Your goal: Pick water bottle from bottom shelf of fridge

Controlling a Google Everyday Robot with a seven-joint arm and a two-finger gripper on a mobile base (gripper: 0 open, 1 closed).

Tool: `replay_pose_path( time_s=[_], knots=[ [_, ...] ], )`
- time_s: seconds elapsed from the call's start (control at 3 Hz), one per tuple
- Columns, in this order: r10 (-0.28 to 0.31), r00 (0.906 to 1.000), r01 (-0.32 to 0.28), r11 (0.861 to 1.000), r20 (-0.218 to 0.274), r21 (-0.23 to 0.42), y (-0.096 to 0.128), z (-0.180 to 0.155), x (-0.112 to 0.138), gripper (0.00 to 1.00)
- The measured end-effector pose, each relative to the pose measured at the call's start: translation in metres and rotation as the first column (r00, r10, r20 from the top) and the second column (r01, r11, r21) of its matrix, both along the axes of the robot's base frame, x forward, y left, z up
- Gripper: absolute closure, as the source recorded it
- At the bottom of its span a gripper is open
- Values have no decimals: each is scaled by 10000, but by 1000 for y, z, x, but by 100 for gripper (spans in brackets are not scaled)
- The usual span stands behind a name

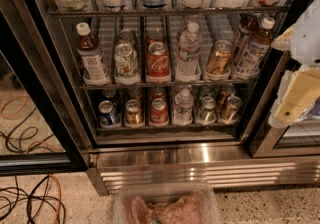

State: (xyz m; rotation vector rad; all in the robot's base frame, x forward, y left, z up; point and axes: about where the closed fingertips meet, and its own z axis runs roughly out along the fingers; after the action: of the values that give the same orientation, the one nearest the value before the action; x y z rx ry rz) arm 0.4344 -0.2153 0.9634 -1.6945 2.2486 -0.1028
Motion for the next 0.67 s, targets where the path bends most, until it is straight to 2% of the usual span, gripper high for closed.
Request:
replay_pose_path(
  time_s=[0.33,0.67],
  knots=[
    [-423,9991,422,9991,-91,-76,1,-29,-5,0],
    [-689,9965,686,9976,-466,-84,1,-59,-11,0]
  ],
)
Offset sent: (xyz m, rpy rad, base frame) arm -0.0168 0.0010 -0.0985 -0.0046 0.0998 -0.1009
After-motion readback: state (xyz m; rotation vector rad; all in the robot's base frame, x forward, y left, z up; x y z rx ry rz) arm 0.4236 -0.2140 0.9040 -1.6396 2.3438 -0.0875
